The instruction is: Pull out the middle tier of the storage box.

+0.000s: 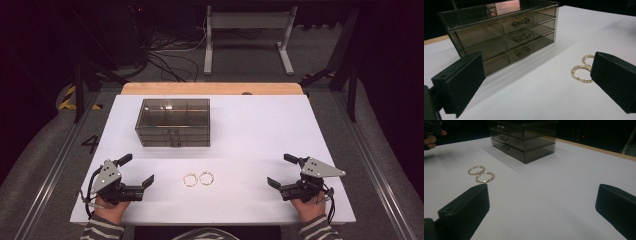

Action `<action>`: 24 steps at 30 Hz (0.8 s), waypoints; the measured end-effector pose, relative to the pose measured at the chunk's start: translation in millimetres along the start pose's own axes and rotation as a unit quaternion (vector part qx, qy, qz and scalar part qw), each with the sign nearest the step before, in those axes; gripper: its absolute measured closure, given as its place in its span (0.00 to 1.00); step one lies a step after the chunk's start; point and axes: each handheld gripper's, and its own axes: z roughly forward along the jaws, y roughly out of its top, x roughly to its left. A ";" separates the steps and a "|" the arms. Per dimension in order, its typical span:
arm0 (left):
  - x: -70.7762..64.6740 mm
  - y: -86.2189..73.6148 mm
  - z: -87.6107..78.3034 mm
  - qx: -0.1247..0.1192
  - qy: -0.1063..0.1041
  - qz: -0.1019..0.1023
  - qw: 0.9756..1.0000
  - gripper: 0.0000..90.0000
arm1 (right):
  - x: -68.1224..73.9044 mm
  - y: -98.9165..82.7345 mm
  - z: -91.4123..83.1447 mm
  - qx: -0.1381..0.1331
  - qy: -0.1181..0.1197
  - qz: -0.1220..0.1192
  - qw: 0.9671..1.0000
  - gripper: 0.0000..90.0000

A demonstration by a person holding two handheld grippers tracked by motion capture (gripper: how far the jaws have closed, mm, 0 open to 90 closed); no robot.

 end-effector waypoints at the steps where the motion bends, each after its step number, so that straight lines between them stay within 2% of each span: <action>1: -0.4 0.1 0.3 -0.002 0.002 -0.001 1.000 0.01 | 0.0 -0.2 -0.1 0.000 0.000 0.001 1.000 0.00; 7: 0.3 2.2 1.0 0.003 -0.008 -0.005 1.000 0.01 | -1.5 -1.2 0.0 -0.001 0.002 0.005 1.000 0.00; 11: 0.4 2.6 1.7 0.012 -0.018 -0.006 1.000 0.00 | -3.7 -2.5 3.2 0.007 0.011 0.018 1.000 0.00; 24: 1.3 5.6 2.8 0.019 -0.017 0.007 1.000 0.05 | -2.1 -3.2 5.4 0.022 0.009 0.015 1.000 0.00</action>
